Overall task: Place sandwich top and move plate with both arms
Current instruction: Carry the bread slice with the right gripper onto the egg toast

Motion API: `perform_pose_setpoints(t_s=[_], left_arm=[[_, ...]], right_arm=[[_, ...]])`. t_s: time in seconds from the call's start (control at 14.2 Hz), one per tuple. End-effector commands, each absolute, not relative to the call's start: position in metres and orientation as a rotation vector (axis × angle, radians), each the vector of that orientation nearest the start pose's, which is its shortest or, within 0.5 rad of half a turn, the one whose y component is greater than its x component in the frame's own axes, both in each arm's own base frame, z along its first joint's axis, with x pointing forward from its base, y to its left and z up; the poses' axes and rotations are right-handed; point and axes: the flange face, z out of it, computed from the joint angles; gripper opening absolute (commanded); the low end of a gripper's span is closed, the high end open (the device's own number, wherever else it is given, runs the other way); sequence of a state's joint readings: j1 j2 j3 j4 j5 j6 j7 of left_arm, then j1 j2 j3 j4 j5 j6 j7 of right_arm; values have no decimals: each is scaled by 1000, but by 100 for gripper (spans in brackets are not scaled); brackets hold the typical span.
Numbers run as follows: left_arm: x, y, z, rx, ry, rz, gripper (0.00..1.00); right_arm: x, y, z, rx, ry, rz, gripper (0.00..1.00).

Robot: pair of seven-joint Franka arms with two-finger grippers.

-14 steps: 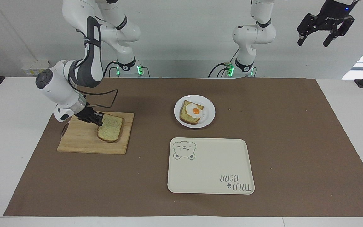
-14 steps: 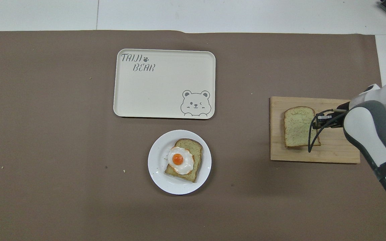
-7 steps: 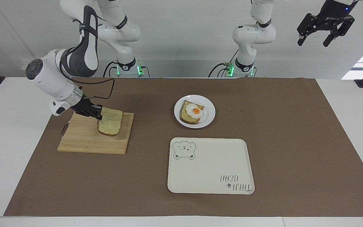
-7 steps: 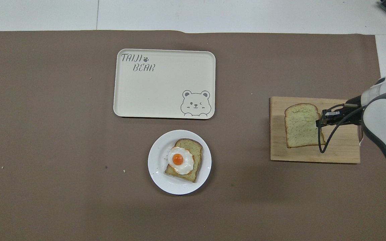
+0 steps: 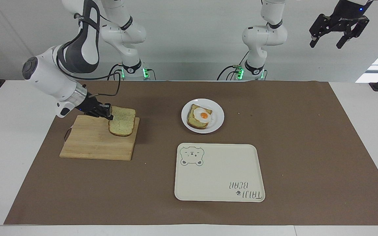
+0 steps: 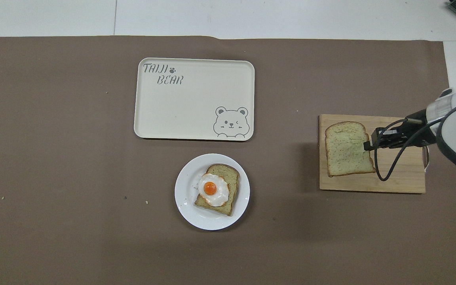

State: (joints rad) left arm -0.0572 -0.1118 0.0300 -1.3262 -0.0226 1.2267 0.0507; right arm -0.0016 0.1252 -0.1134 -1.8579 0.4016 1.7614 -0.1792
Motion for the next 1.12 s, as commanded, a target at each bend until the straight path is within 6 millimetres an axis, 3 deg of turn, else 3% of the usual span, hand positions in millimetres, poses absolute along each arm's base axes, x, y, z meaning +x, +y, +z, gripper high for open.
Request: perform_pose_setpoints(t_s=[0.0,0.35,0.77,0.91,1.05], left_arm=[[460,-12,762,-3170,118,-13,100],[460,-12,762,-3170,116,-13,100],[460,-12,762,-3170,116,-13,100],[460,-12,762,-3170,118,-13,100],[460,-12,762,-3170,118,-13,100]], right_arm=[[566,-3,447,-2684,11,232,0],[560,60,450,-2662,36,297,0],[542,185,454,-2710,122,314,0],[534,220,451,-2720,114,306,0],[528,241,450,-2723,164,287,0]])
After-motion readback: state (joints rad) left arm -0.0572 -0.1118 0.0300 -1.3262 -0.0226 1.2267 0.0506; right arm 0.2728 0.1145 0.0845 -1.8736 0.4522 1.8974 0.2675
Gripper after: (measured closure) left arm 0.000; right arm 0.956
